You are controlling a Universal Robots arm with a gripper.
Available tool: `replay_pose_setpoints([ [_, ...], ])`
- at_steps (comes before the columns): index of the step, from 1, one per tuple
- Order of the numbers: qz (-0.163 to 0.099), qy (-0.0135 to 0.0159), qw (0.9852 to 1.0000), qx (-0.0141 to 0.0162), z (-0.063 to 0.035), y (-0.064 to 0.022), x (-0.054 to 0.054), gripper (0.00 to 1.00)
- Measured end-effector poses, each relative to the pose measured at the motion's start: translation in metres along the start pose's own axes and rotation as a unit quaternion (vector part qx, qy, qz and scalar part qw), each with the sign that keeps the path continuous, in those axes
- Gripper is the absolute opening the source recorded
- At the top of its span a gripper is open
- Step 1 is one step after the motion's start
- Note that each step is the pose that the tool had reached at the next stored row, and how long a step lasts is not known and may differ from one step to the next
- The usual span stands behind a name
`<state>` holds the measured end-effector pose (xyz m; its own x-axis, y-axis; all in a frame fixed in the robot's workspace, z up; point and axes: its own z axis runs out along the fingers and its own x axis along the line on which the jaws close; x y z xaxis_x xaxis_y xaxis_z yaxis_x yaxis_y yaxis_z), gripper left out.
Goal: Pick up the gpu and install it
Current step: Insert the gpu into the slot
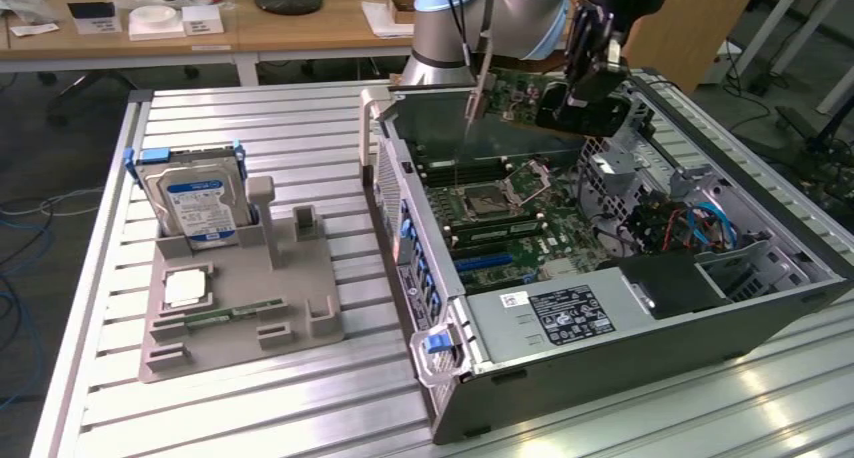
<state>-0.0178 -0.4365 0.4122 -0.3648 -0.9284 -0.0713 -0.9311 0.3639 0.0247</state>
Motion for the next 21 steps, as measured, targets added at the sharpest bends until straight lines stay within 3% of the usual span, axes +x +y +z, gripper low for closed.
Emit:
replay_pose_setpoints([
  [4,-0.035,0.0007,0.9994,-0.0020,0.0032,0.0000,0.000,0.28],
  [9,-0.080,0.0016,0.9968,-0.0046,0.0074,-0.0001,0.001,0.28],
  [14,-0.094,-0.0038,0.9955,-0.0015,0.0099,-0.0001,0.001,0.28],
  [21,-0.147,-0.0033,0.9891,-0.0040,0.0164,-0.0001,0.002,0.28],
])
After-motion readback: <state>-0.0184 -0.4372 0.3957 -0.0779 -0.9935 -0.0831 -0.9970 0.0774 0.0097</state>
